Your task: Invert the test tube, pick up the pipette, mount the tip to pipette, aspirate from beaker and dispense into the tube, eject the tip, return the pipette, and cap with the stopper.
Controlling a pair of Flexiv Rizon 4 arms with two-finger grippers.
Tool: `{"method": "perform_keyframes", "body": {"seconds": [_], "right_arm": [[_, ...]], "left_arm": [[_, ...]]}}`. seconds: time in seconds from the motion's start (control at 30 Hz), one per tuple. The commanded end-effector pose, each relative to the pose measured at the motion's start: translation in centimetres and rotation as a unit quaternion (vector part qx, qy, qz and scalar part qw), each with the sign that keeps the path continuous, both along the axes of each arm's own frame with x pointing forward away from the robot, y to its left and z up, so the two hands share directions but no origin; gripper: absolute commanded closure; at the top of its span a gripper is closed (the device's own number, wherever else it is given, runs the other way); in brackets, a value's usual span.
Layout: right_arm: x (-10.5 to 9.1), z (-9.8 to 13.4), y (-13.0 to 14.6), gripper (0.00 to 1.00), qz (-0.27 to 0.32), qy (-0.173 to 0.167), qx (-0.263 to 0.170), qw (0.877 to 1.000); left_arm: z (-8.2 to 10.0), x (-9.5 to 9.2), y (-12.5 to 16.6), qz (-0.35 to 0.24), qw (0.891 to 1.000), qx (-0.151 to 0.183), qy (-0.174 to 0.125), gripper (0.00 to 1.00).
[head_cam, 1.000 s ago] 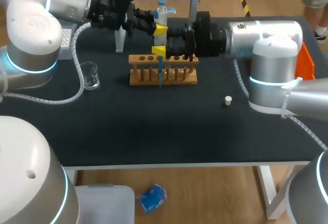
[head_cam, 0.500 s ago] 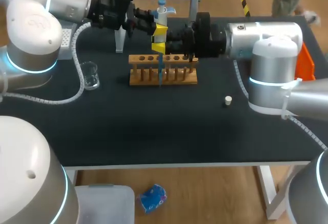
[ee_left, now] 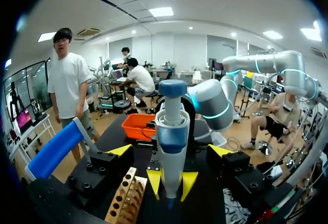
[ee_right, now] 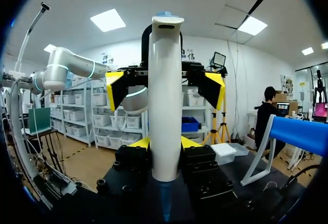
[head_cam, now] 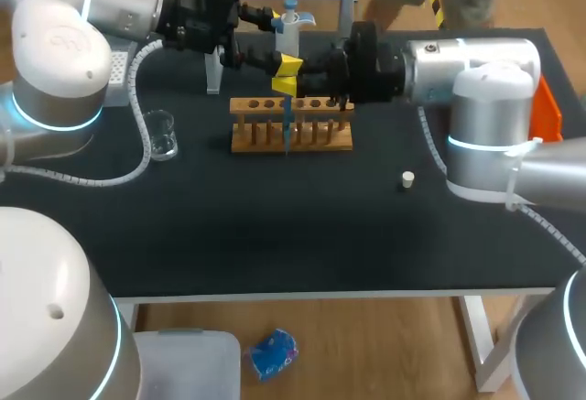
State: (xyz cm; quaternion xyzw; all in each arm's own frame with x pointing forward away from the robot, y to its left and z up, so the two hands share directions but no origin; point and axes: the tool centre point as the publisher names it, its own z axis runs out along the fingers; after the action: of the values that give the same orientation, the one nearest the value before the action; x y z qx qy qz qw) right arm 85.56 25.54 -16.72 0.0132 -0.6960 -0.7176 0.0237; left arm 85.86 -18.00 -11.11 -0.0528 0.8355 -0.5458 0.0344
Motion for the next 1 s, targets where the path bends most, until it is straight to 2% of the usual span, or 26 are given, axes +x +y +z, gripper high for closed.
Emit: {"method": "perform_keyframes", "body": {"seconds": [0.03,0.53,0.77,1.0], "right_arm": [[0.2,0.0,-1.6,1.0,0.014,0.001,0.005,1.0],[0.9,0.3,-9.8,1.0,0.026,-0.028,-0.008,0.999],[2.4,0.7,-14.8,1.0,0.016,-0.041,-0.02,0.999],[3.9,1.3,-19.6,1.0,0.002,-0.044,-0.011,0.999]], "left_arm": [[-0.1,0.0,0.0,0.0,1.0,-0.002,-0.001,0.0],[-0.1,0.0,0.0,0.0,1.0,-0.002,-0.001,0.0],[-0.1,0.0,0.0,0.0,1.0,-0.002,-0.001,0.0],[-0.1,0.0,0.0,0.0,1.0,-0.002,-0.001,0.0]]}}
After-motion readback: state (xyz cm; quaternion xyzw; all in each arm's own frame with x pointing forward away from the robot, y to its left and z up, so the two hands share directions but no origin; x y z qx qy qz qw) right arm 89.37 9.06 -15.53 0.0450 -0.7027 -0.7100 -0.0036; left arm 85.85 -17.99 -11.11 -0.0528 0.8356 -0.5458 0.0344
